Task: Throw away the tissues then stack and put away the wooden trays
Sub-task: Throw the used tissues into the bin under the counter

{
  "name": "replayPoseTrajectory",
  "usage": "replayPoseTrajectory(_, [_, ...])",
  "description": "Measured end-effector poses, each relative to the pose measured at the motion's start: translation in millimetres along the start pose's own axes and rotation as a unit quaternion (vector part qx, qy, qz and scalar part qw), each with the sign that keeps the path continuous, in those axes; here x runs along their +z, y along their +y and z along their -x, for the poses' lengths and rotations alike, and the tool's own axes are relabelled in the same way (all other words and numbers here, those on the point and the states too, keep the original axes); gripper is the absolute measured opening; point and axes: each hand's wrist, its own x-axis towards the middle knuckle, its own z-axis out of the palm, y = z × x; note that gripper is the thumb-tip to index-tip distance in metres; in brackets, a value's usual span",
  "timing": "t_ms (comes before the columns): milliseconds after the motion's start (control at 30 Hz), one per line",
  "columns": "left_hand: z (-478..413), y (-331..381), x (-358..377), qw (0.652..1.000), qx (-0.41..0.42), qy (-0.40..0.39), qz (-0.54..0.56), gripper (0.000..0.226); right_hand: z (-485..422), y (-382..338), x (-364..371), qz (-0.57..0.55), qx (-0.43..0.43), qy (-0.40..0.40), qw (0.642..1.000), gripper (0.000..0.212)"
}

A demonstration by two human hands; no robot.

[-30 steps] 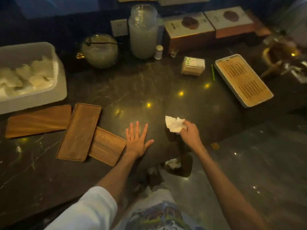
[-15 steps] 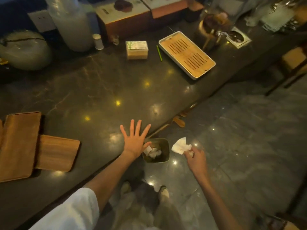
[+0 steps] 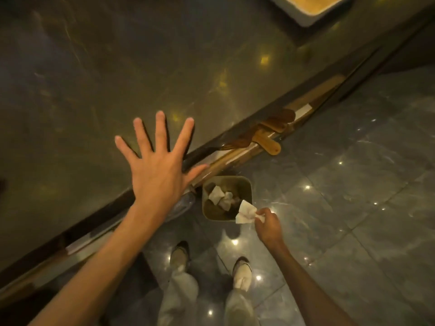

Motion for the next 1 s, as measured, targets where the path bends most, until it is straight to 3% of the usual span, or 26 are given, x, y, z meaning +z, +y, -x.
replayPoseTrajectory(233, [-5,9,20,0.993,-0.034,0.11,-0.038,0.082,-93,30,74,-0.014,0.007,-0.026,1.0,0.03])
replayPoseTrajectory(433, [-5,6,22,0.991,-0.031,0.126,-0.039,0.083,-128,33,104,-0.019,-0.031,-0.089,0.995,0.046])
replayPoseTrajectory(667, [-1,10,10,0.991,-0.035,0.126,-0.037,0.082,-88,39,73,0.001,-0.021,-0.048,0.999,0.019])
replayPoseTrajectory(833, [1,12,4,0.993,-0.042,0.102,-0.042,0.081,-32,-4,32,0.2,-0.137,-0.021,0.97,0.021])
replayPoseTrajectory(1000, [3,12,-5,0.997,-0.045,0.061,-0.031,0.08,34,-61,-13,0.32,-0.241,0.026,0.916,0.045])
